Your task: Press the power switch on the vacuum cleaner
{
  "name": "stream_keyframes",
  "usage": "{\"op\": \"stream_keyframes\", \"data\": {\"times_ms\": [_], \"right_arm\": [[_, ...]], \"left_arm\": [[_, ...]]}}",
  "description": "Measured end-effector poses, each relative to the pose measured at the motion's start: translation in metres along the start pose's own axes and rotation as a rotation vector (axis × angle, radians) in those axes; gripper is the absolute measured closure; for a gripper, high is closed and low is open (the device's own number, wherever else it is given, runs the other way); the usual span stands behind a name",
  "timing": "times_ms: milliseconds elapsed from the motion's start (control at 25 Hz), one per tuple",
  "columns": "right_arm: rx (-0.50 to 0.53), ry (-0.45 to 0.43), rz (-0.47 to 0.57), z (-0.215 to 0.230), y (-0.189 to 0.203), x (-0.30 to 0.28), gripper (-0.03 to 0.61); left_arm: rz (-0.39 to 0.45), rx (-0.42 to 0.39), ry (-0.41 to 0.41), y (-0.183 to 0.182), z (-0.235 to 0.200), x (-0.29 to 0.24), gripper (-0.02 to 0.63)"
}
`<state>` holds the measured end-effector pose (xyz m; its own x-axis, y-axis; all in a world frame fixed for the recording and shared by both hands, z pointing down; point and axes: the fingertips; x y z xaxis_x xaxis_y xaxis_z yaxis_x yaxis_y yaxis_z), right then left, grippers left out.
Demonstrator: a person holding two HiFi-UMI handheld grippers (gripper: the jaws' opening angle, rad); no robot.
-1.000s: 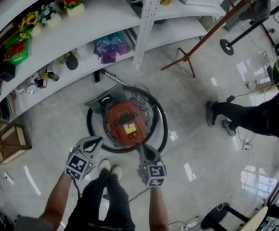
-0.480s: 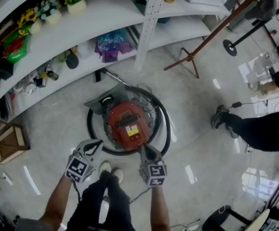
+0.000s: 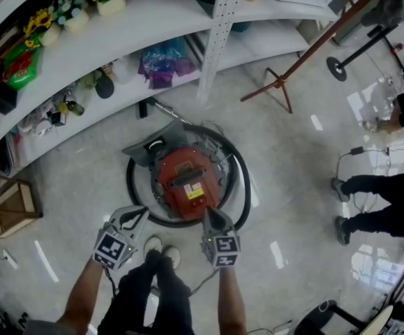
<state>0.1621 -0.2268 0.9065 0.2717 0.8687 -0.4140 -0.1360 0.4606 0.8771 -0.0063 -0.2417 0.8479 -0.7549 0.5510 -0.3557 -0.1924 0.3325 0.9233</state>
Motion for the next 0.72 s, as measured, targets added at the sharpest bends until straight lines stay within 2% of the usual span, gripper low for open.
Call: {"op": "stream_keyframes", "data": {"times_ms": [520,720], "right_arm": [[-0.010,0.002,-0.013,0.013,0.032,-0.026,0.566],[-0.020,0.006,-0.014,0.016,0.043,-0.035,0.566]], "left_arm": [[-0.002,0.011,-0.006,0.022,-0.006,-0.004,0.606],[-0.008,-0.022,0.013,0.027,-0.007,-0.003,0.606]]}}
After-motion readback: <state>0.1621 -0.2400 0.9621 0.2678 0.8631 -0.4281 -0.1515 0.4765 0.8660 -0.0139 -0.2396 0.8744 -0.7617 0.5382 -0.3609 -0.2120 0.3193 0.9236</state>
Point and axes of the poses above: the fingertips, and each gripper's own axes: x backward along the fingers, z to its right, y out of its underside, and after that the axes turned 12 degrees about z, right-handed
